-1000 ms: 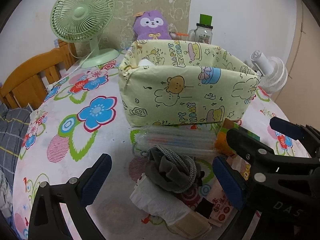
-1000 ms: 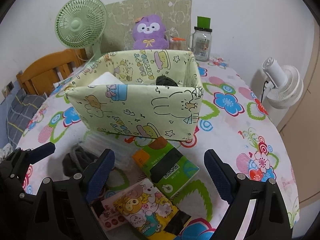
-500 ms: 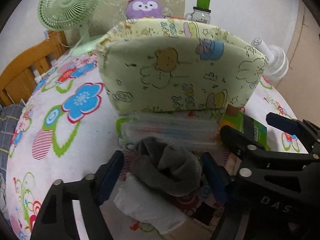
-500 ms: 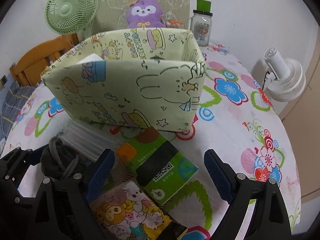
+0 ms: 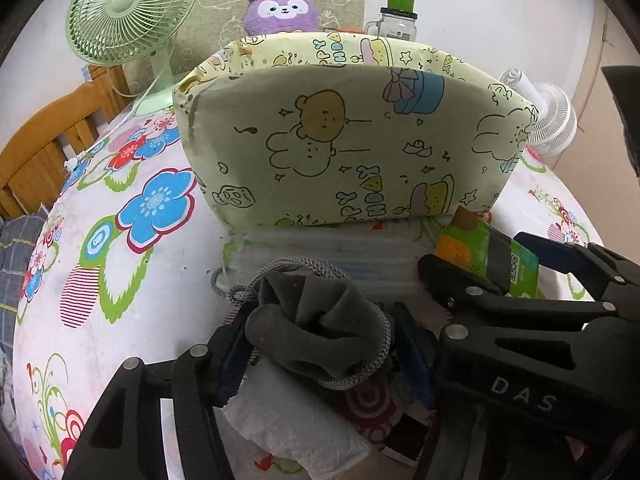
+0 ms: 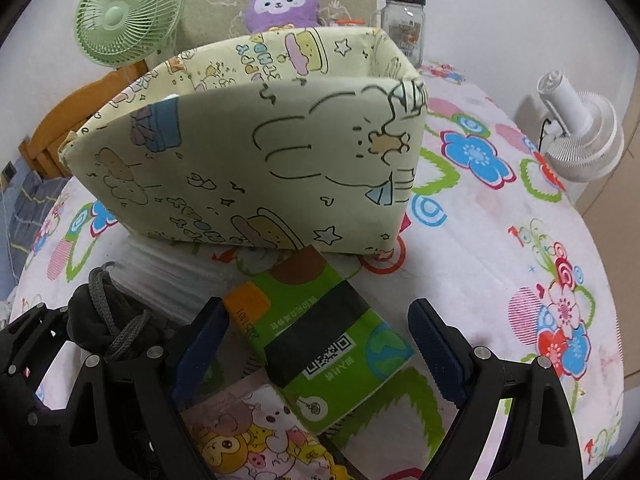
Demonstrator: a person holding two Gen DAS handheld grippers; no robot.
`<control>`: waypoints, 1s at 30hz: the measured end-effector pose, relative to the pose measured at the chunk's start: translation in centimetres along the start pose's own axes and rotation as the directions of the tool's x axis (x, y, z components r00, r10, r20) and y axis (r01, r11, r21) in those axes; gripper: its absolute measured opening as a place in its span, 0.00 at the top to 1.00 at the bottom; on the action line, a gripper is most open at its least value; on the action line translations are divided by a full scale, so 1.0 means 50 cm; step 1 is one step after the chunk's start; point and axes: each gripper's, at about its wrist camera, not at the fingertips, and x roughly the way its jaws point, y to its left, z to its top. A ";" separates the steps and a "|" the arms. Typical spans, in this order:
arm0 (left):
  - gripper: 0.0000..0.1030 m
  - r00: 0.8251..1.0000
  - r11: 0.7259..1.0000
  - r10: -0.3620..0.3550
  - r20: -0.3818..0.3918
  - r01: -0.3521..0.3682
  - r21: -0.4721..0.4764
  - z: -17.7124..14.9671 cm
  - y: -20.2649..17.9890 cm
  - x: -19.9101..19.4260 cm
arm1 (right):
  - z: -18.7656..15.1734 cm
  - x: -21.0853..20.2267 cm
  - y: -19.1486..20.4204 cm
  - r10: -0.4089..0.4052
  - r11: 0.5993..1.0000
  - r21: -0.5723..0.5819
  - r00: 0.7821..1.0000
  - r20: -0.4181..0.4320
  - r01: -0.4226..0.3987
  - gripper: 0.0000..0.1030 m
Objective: Organize soft objects
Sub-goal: 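Grasp the grey sock with the left tool while the right tool grasps the green tissue pack, then lift the grey sock and green tissue pack and carry them toward the box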
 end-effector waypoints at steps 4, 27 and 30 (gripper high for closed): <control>0.38 1.000 1.000 -0.009 0.001 0.009 -0.002 0.001 0.001 -0.001 | 0.001 -0.002 0.000 0.001 1.000 0.002 1.000 0.005 -0.001 0.16; 0.43 0.995 1.000 -0.020 0.101 0.021 -0.005 0.010 -0.017 -0.085 | 0.005 -0.110 0.016 -0.019 1.000 -0.022 0.988 0.153 0.022 0.19; 0.43 0.993 1.000 -0.016 0.120 0.017 -0.003 0.015 -0.021 -0.104 | 0.003 -0.131 0.017 -0.014 1.000 -0.022 0.985 0.173 0.018 0.19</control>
